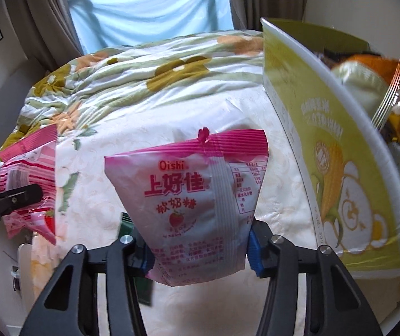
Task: Organize snacks
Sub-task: 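Grasp the pink striped bag with the left tool while the right tool grasps the pink Oishi bag, then carry both pink bags into the yellow box and open both tools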
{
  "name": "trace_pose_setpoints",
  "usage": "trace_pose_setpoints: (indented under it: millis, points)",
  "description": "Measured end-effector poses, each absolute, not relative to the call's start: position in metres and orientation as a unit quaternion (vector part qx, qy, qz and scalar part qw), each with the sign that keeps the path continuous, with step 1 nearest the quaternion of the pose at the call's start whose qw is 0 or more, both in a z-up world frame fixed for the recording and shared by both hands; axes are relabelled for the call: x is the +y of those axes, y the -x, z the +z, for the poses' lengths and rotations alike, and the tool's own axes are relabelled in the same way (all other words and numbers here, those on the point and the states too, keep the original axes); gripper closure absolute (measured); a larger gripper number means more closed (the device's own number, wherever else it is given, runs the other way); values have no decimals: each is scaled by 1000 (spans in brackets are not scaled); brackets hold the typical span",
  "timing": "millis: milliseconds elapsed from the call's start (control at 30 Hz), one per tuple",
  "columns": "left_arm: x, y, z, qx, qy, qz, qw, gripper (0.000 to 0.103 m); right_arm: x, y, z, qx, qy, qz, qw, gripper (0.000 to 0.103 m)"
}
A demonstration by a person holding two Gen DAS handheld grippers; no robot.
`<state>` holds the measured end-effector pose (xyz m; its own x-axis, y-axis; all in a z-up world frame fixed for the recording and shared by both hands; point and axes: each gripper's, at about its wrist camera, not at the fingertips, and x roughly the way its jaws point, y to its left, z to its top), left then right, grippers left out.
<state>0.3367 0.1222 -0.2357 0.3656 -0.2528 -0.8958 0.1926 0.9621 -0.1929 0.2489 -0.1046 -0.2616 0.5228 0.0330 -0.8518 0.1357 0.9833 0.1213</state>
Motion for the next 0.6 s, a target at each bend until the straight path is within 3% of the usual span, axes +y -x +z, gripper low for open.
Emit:
trace_pose_setpoints:
  millis: [333, 600]
  points:
    - [79, -325, -146, 485, 17, -170, 858, 37, -125, -228, -168, 428, -114, 21, 896, 55]
    - [-16, -297, -99, 443, 31, -192, 875, 37, -209, -203, -129, 400, -105, 19, 910, 55]
